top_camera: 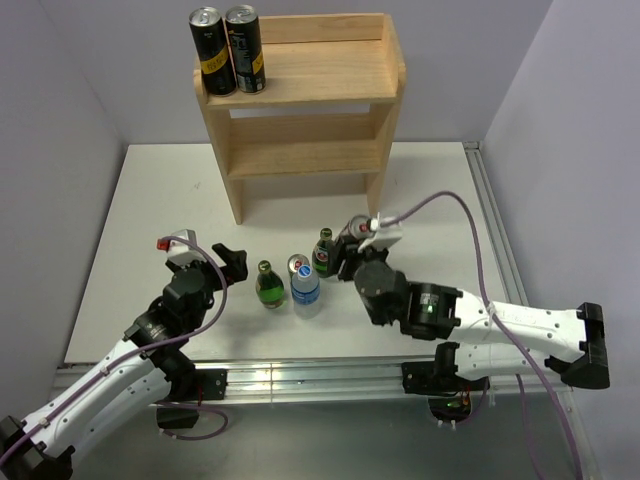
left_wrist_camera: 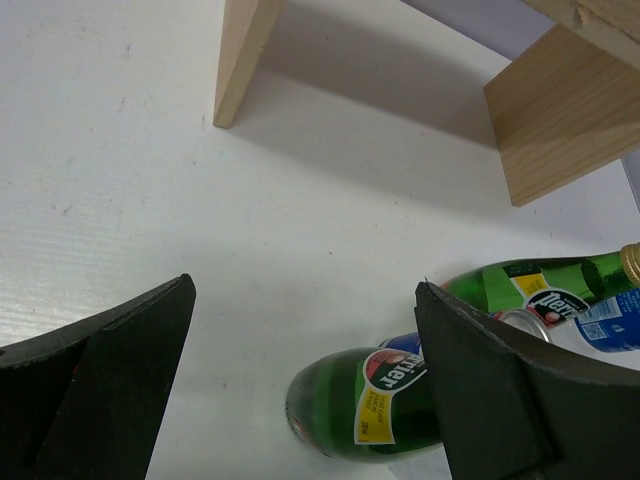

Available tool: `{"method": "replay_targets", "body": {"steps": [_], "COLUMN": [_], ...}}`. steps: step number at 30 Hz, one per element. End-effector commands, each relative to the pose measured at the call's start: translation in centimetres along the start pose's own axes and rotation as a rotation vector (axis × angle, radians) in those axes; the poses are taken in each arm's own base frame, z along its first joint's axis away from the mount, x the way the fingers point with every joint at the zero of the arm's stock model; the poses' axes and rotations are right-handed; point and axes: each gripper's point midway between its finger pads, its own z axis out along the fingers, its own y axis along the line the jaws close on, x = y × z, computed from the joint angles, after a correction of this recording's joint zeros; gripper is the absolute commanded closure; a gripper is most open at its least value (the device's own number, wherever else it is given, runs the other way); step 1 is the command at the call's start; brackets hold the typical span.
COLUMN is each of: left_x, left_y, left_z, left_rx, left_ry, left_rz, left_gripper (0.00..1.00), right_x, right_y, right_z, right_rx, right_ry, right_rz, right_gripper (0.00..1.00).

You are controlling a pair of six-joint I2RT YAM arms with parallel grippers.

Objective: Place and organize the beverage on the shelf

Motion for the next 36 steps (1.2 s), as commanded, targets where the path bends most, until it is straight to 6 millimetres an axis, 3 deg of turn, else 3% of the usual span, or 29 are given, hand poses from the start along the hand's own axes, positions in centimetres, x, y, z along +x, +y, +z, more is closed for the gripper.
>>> {"method": "replay_targets", "body": {"steps": [1,2,4,5,6,7,11,17,25,36], "left_x": [-0.9,-0.8,-0.8,-0.8,-0.8,-0.7,-0.6,-0.5,-0.2,0.0], "left_y": [-0.6,-0.6,-0.7,-0.8,-0.7,-0.8,-0.9,-1.1,-1.1,-1.1], "left_z": [-0.1,-0.1,-0.1,-0.1,-0.1,-0.1,-0.1,-0.2,-0.1,0.0], "left_rx": [0.026,0.029,0.036,0.038,0.036,0.04,0.048,0.063,0.068,0.067], "left_ry": [-0.037,-0.035,-0.035,-0.033,-0.033,-0.03,-0.026,-0.022,-0.017,-0.011], "left_rz": [-0.01,-0.009,-0.009,-0.009,-0.009,-0.007,-0.005,-0.004,0.0,0.004], "left_gripper": [0.01,0.01,0.01,0.01,0.01,0.01,0.01,0.01,0.01,0.01], "right_x": [-6.6,-8.0,-8.6,-10.5,-10.1,-11.2,-11.4,-11.3,-13.4,-12.8], "right_y": [1.2,0.2,0.5,-0.5,-0.7,-0.4,-2.7,-4.4,-6.4,-8.7], "right_z": [1.6,2.8,4.6,5.7,7.0,7.6,12.0,16.8,20.8,24.4], "right_rx": [-0.022,0.009,0.0,0.037,0.061,0.044,0.111,0.157,0.212,0.31], "right_ry": [-0.078,-0.103,-0.09,-0.115,-0.1,-0.107,-0.094,-0.067,-0.096,-0.109], "right_rz": [0.012,0.003,-0.021,-0.021,-0.041,-0.031,-0.043,-0.051,-0.061,-0.093], "right_gripper": [1.0,1.0,1.0,1.0,1.0,1.0,1.0,1.0,1.0,1.0]}}
